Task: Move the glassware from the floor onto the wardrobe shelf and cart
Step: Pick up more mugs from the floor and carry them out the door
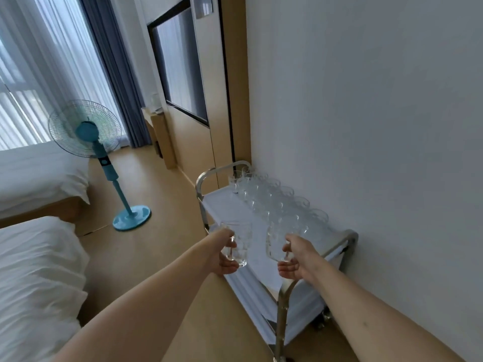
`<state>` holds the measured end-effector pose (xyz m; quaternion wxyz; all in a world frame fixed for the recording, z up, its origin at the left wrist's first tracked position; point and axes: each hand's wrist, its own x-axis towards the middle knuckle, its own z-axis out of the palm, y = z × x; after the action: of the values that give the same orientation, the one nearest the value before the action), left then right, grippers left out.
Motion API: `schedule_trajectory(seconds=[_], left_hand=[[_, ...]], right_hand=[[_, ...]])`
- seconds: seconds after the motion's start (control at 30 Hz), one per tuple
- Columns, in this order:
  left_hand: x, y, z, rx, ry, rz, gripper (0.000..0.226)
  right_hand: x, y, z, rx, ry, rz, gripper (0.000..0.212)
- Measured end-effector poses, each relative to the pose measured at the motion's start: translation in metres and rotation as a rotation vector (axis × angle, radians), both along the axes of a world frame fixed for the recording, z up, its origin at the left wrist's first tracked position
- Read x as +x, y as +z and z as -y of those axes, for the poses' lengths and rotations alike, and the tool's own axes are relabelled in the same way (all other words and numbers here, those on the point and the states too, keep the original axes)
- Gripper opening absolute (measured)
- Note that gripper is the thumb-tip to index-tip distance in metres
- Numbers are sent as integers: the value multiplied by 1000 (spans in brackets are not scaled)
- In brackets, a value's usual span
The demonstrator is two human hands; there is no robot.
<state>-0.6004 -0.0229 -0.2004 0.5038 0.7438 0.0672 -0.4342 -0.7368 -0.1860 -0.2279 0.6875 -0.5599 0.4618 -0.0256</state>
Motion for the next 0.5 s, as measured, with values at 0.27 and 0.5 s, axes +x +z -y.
schedule_trajectory(seconds=[0.27, 0.5], left_hand=[[62, -38, 57, -38, -68, -93, 30], [103, -78, 118, -27, -52, -162, 30]], right_hand=[[55, -35, 42, 91, -93, -120, 39], [110, -80, 91, 156, -162, -145, 30]])
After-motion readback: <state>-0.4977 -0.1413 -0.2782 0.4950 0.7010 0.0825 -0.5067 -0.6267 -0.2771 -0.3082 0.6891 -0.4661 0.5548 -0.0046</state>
